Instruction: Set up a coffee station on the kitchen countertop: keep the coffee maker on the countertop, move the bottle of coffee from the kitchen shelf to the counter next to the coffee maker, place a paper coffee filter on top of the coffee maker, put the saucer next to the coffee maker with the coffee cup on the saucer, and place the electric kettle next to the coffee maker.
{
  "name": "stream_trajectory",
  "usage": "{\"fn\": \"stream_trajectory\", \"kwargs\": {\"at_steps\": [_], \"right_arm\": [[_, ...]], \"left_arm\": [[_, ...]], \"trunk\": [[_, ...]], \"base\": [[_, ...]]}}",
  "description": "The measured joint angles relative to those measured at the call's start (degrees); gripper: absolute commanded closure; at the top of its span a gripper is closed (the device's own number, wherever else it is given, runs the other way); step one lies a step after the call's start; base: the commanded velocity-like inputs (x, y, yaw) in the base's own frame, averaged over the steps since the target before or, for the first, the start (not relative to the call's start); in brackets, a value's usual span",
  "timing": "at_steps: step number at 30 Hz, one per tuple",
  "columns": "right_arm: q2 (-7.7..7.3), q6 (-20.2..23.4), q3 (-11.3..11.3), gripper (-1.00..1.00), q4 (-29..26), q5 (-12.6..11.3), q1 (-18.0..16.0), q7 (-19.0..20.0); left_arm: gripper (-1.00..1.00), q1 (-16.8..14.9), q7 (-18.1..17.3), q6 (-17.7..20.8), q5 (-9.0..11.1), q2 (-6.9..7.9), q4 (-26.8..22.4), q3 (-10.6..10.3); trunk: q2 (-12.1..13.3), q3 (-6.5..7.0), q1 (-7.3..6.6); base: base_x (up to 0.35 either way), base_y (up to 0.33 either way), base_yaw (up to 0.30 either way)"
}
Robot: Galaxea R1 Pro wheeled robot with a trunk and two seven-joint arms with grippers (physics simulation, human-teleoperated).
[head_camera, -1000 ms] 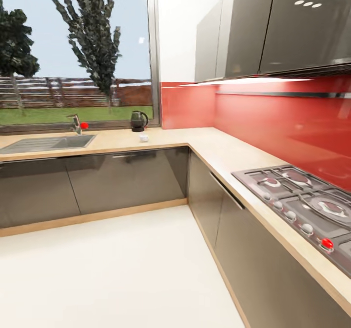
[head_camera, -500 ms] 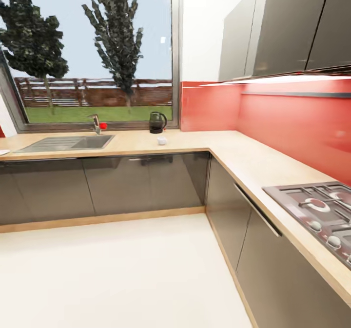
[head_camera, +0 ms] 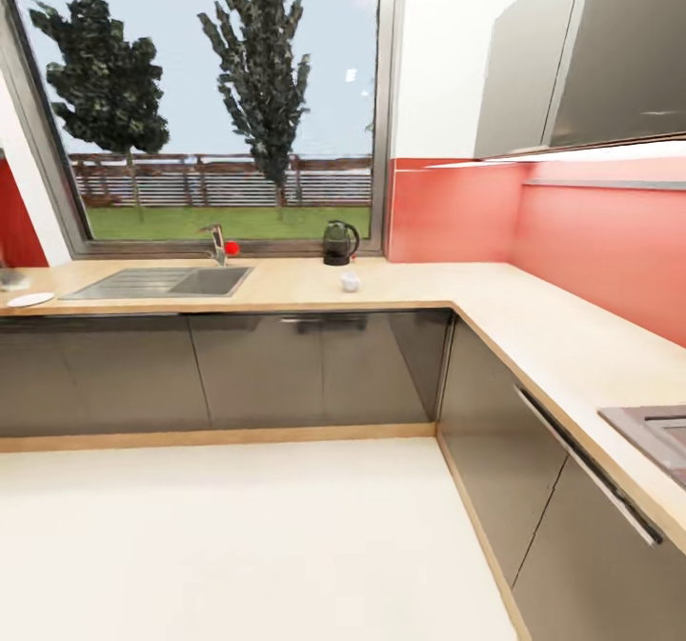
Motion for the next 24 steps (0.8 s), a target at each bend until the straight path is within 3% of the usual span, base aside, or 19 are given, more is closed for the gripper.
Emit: {"fn": "stream_trajectory", "kwargs": {"at_steps": [8, 24], "right_arm": [[0.0, 0.06, 0.01, -1.0, 0.0, 0.01, 0.0, -0.01], [-0.32, 0.26, -0.11, -1.0, 0.17, 0.0, 0.01, 0.19]], "left_arm": [[-1.0, 0.0, 0.0, 0.0, 0.0, 0.0, -0.03, 0.0], [-1.0, 0.0, 0.0, 0.01, 0.0, 0.0, -0.05, -0.02]], "trunk": [[0.0, 0.0, 0.0], [0.0, 0.0, 0.0]], "base": [[0.327, 0.126, 0.22], [0.327, 0.117, 0.014]]}}
